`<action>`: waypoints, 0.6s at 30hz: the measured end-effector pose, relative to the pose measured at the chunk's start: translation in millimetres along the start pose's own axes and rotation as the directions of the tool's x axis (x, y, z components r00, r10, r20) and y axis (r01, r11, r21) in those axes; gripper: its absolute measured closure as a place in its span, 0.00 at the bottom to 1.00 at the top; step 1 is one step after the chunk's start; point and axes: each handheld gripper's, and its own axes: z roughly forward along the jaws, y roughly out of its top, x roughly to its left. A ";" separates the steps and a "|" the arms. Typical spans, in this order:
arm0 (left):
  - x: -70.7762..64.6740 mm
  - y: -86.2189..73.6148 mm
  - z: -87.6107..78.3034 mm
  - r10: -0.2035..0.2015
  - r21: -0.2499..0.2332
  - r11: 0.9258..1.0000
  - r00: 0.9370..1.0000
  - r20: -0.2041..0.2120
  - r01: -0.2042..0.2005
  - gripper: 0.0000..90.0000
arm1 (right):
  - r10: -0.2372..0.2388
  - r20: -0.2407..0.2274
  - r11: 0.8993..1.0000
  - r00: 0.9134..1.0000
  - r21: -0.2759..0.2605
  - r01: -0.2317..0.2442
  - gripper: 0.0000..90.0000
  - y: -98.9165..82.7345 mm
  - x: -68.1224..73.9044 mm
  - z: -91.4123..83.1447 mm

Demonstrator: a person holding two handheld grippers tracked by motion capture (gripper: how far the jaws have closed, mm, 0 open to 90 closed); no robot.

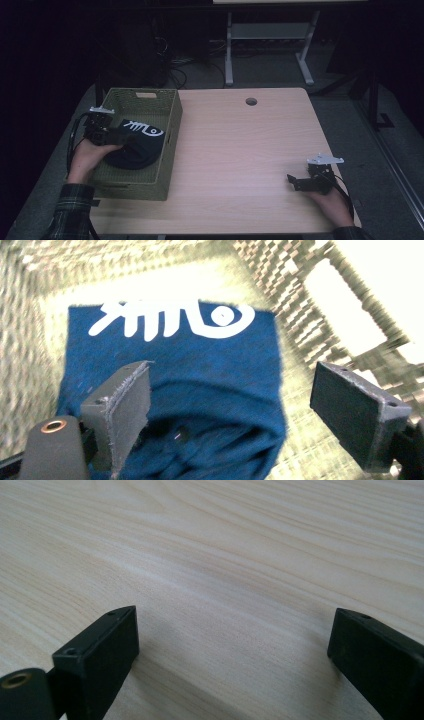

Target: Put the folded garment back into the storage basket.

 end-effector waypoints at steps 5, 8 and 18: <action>-19.0 10.5 -1.2 0.037 -0.027 0.999 0.999 0.035 -0.036 0.17 | -0.001 0.000 1.000 1.000 0.000 0.001 0.06 0.0 -0.1 0.0; -33.0 17.1 -0.9 0.061 -0.042 0.997 0.997 0.048 -0.059 0.17 | -0.001 0.000 1.000 1.000 0.000 0.001 0.07 0.0 -0.1 0.0; -81.6 34.4 8.0 0.144 -0.086 0.987 0.983 0.114 -0.135 0.17 | -0.002 -0.001 1.000 1.000 -0.001 0.002 0.07 0.0 -0.2 0.0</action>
